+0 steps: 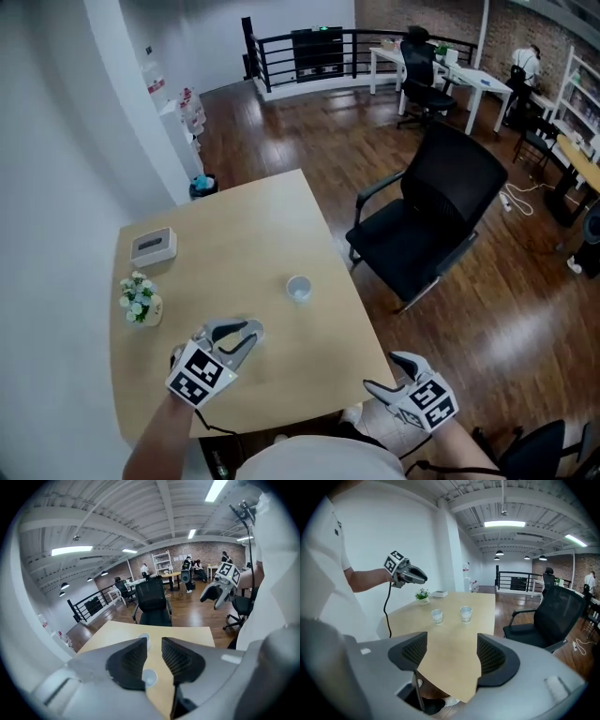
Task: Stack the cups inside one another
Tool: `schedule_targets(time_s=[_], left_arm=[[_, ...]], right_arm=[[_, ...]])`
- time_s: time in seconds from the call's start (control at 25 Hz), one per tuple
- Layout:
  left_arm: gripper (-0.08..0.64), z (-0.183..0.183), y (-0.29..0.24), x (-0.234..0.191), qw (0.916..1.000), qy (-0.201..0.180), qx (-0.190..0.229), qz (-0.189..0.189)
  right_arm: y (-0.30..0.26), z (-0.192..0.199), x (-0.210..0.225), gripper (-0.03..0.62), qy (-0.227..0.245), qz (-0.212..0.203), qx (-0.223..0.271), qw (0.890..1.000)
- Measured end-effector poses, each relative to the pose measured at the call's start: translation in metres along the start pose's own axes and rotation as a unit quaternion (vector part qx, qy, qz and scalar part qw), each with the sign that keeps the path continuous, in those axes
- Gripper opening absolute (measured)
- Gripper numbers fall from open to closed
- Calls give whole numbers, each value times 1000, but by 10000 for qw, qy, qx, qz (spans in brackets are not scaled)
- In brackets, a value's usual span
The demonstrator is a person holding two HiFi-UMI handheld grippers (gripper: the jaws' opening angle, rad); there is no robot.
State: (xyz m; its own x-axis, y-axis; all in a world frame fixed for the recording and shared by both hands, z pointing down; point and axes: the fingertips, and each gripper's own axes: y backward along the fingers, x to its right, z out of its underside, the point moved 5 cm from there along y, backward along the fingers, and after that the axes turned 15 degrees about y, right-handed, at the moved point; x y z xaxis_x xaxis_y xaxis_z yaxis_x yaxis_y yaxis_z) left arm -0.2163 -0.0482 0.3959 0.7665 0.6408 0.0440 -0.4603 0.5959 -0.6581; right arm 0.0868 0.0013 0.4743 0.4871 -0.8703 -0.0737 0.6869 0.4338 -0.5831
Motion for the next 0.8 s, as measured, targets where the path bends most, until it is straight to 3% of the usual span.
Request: schedule_targets(time_s=[0.32, 0.48, 0.8], left_arm=[[106, 119, 131, 15, 9937, 778, 773, -246], [112, 179, 161, 27, 9854, 1418, 940, -70], [127, 249, 194, 31, 9776, 1846, 1008, -19]], right_arm=[[-37, -54, -112, 328, 325, -93, 96, 9994], [-45, -62, -167, 328, 417, -133, 51, 9990], [-47, -62, -233, 328, 340, -124, -106, 9993]])
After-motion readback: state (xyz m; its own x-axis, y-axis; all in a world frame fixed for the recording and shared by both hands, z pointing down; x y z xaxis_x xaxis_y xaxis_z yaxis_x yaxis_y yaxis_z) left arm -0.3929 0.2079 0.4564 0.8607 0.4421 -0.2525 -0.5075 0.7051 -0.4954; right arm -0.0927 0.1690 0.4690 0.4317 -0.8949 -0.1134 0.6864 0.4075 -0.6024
